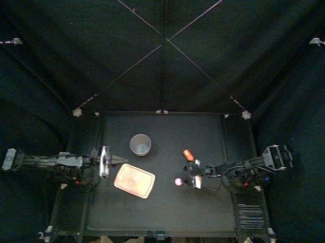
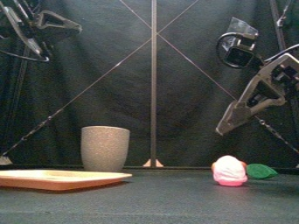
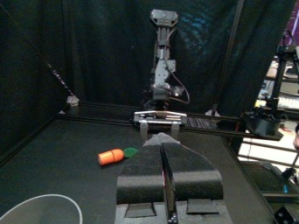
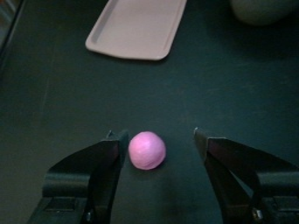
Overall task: Pick the pink ball then place it on the pink plate
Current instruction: Pick the pink ball
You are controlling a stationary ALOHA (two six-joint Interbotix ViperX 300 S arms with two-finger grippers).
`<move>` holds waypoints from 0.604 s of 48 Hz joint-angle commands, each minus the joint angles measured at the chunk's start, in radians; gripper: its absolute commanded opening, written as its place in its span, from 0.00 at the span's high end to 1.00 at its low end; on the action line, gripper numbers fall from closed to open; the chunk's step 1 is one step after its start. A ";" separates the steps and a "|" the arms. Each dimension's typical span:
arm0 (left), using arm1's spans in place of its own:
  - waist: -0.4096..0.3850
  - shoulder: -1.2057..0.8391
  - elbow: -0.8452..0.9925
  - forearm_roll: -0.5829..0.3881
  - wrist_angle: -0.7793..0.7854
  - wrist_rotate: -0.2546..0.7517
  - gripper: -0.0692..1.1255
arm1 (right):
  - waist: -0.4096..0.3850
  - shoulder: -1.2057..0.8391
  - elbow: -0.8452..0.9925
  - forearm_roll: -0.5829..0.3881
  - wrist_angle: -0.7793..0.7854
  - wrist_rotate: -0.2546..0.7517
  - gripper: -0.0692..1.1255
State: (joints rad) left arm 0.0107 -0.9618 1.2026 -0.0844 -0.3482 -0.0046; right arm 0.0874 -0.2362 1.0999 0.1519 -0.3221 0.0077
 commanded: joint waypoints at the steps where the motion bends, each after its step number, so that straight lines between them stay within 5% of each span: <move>1: 0.002 0.006 -0.017 -0.002 -0.011 0.002 0.80 | 0.018 0.077 -0.061 -0.002 0.026 -0.003 0.16; 21: 0.020 0.006 -0.017 -0.002 -0.011 0.003 0.80 | 0.044 0.281 -0.150 -0.040 0.046 -0.002 0.18; 29: 0.026 0.005 -0.012 -0.002 -0.011 0.003 0.80 | 0.051 0.267 -0.160 -0.054 0.075 0.000 0.35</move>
State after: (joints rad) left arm 0.0322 -0.9618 1.2026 -0.0859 -0.3482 -0.0031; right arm 0.1335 0.0583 0.9572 0.1012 -0.2562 0.0031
